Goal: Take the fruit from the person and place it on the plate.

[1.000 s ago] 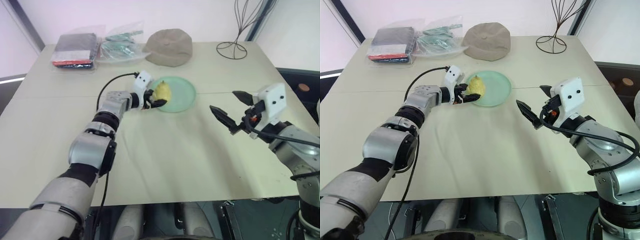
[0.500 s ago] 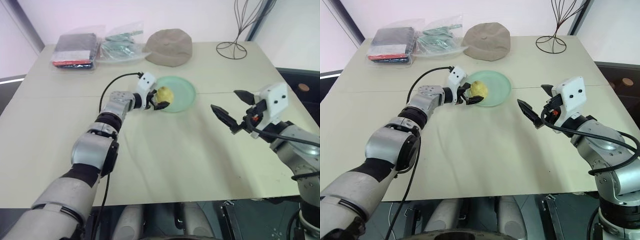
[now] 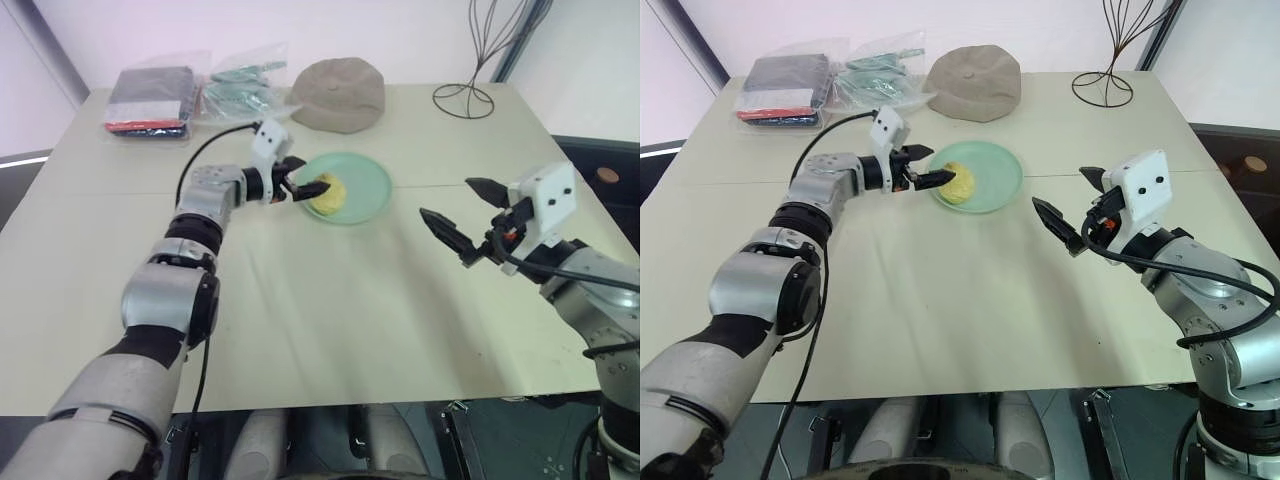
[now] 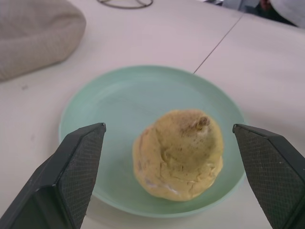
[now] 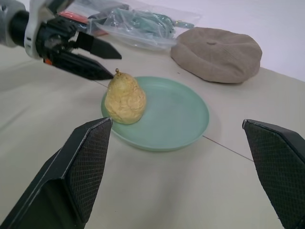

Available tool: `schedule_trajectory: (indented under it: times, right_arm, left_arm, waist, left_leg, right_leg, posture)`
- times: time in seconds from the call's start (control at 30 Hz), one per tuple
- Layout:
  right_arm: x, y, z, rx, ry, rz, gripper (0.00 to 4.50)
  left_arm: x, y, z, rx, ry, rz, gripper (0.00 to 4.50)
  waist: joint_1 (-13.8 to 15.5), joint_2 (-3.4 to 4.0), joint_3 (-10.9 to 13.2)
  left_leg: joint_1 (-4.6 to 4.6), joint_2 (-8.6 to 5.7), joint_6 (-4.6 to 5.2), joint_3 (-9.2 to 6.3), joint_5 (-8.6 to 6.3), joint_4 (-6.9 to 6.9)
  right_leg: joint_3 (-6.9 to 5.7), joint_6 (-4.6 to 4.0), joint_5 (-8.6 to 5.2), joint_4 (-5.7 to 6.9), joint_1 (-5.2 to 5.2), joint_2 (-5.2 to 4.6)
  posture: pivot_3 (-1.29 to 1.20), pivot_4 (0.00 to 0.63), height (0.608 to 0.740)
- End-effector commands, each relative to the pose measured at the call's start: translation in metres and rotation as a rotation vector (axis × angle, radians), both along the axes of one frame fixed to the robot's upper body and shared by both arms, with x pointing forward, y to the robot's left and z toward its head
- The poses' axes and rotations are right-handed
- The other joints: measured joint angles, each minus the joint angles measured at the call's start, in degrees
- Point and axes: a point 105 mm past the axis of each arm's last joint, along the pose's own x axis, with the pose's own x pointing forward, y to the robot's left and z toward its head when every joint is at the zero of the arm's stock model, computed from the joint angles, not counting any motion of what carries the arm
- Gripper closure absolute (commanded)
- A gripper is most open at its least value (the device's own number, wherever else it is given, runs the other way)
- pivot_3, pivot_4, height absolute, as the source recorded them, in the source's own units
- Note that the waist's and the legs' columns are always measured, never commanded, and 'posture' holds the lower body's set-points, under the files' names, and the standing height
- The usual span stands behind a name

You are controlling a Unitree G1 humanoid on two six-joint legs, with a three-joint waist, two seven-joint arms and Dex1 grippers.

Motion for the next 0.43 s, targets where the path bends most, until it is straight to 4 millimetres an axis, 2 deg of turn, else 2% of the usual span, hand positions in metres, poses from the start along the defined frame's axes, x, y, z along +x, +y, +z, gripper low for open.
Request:
schedule_trajectory:
  times: [0.03, 0.23, 0.43]
  right_arm:
    - [-0.002, 0.005, 0.010, -0.027, -0.040, 0.039, 0.00]
    - [0.001, 0.008, 0.006, -0.046, -0.016, 0.073, 0.00]
    - [0.004, 0.008, 0.003, -0.057, -0.008, 0.080, 0.00]
  left_arm:
    - [-0.010, 0.020, 0.026, 0.019, -0.057, -0.058, 0.04]
    - [-0.042, 0.062, 0.016, 0.206, -0.049, -0.139, 0.04]
    - [-0.053, 0.091, 0.032, 0.205, -0.086, -0.049, 0.04]
  waist:
    - [-0.24, 0.01, 0.00]
    - [-1.09, 0.04, -0.02]
    - [-0.91, 0.02, -0.01]
  left_leg:
    - [0.01, 0.01, 0.00, 0.00, 0.00, 0.00]
    - [0.07, 0.04, 0.00, 0.01, 0.00, -0.02]
    - [0.02, 0.02, -0.01, -0.02, 0.00, 0.06]
  right_leg:
    - [0.01, 0.00, 0.00, 0.01, 0.00, 0.02]
    - [0.08, -0.02, -0.01, 0.10, 0.00, 0.04]
    - [0.07, -0.02, 0.00, 0.14, 0.00, -0.03]
  posture:
    - [0.00, 0.150, 0.740]
    - [0.00, 0.150, 0.740]
    - [0.00, 0.150, 0.740]
